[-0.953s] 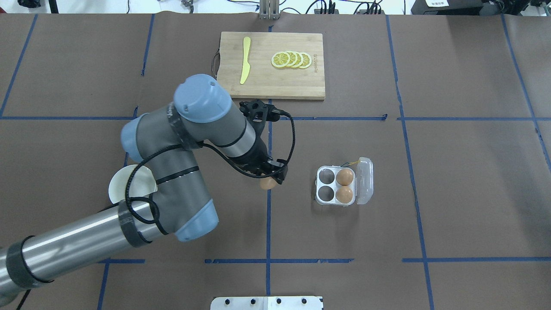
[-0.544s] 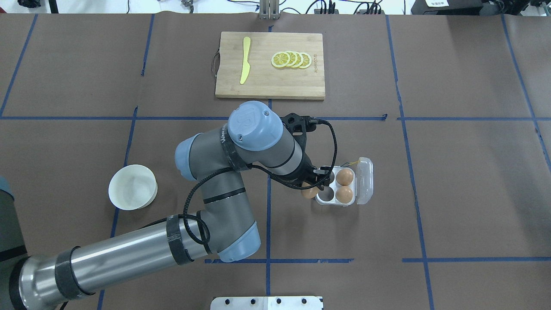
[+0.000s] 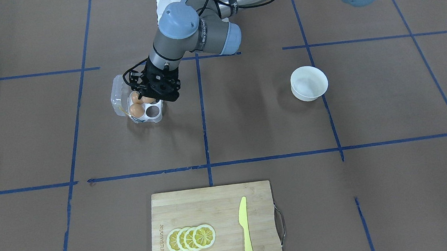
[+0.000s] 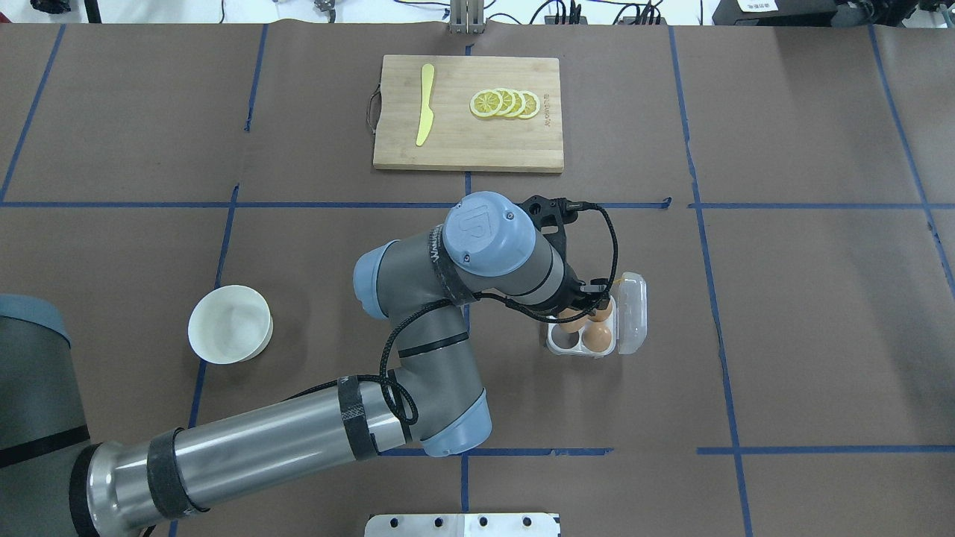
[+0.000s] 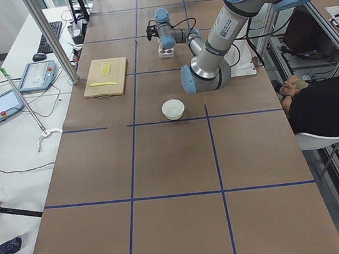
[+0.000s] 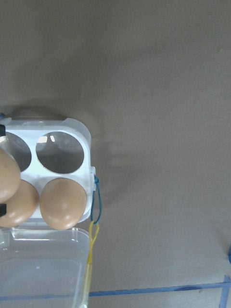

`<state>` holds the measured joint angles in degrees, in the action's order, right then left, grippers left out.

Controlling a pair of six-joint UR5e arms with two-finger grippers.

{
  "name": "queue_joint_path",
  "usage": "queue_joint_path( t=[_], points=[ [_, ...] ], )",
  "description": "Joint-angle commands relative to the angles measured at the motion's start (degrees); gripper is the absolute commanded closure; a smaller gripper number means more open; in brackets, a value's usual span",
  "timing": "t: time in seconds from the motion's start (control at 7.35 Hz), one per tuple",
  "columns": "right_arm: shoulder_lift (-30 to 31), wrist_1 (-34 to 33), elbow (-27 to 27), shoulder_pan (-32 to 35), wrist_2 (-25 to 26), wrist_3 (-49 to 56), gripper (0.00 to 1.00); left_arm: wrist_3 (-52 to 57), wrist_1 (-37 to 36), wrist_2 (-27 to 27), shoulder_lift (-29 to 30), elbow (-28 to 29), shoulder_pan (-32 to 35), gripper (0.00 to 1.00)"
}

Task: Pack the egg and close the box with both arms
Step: 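Lower the egg into the empty carton cup and open the left gripper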

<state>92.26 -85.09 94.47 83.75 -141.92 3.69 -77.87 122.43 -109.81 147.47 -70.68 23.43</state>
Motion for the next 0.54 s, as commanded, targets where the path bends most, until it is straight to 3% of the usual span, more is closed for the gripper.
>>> queue_joint_path(
  t=[0.0,0.14,0.27,0.41],
  points=[
    [0.03,0.01,0.01,-0.08,-0.20,0.00,0.00,0.00,0.26,0.30,0.27,0.72,-0.49,0.78],
    [0.03,0.01,0.01,0.00,-0.20,0.00,0.00,0.00,0.26,0.82,0.36,0.72,-0.67,0.53],
    [0.03,0.01,0.01,0.00,-0.20,0.00,0.00,0.08,0.35,2.91,0.36,0.72,-1.19,0.18],
    [0.03,0.01,0.01,0.00,-0.20,0.00,0.00,0.08,0.26,3.19,0.36,0.63,-1.28,0.00]
  ],
)
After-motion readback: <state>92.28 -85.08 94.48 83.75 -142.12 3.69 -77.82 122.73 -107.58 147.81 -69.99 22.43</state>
